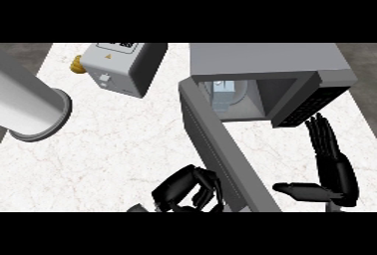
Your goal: Pick up the milk, place it into the microwave and close the microwave
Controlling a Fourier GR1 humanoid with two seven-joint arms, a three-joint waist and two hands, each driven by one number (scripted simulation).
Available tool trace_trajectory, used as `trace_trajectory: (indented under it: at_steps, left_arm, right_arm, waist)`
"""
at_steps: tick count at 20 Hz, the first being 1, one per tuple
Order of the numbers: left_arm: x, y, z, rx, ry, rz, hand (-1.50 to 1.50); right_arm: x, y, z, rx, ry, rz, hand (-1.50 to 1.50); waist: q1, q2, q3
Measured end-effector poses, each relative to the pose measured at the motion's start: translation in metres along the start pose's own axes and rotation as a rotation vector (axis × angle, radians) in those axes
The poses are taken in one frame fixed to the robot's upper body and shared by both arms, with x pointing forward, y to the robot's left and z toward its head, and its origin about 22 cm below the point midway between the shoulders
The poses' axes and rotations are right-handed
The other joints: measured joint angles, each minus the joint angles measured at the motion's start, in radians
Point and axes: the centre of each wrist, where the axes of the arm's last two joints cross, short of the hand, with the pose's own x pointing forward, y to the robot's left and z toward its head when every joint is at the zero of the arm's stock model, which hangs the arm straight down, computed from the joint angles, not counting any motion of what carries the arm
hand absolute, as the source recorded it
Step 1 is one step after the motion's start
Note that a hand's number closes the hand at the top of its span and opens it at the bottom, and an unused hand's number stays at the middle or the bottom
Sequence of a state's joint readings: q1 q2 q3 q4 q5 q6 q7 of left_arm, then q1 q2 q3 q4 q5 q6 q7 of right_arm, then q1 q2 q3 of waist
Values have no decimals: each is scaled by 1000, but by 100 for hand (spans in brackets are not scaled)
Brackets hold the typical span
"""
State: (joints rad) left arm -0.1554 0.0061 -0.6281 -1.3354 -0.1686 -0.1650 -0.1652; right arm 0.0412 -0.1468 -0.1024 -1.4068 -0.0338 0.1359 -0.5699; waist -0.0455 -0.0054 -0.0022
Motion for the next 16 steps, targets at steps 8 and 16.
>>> trace_trajectory:
  at_steps: [8,16]
  left_arm:
    - [3,-32,-34,55,13,-38,150]
    - [13,-36,-52,220,-14,-6,150]
  right_arm:
    - [51,-25,8,24,-45,-60,-150]
    - [82,-34,-4,122,-87,-115,-150]
  waist:
    - [-16,7,0]
    - [-65,19,-2]
